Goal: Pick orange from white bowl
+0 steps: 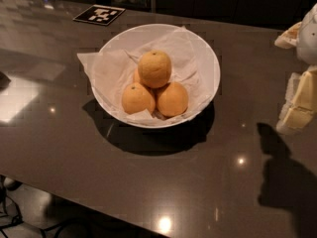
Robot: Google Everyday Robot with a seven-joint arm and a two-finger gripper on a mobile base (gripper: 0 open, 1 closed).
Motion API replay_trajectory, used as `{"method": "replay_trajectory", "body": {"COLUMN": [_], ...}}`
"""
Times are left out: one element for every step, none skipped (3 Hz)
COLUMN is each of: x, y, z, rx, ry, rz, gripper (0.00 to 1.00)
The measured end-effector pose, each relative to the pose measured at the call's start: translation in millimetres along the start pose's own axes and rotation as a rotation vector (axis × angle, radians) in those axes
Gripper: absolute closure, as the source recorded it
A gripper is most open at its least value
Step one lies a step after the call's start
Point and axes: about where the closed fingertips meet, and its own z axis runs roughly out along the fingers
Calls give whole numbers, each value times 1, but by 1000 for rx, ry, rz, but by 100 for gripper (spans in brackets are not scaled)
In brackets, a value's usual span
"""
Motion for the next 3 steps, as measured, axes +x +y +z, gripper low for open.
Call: {"method": "replay_trajectory", "body": {"x": [-4,-22,-39], "y": [-1,-3,-2], "z": [-1,1,7], "rx": [4,-29,-103], "ry": [-10,-24,-44], "rz": [5,-19,-100], "gripper": [0,0,0]}}
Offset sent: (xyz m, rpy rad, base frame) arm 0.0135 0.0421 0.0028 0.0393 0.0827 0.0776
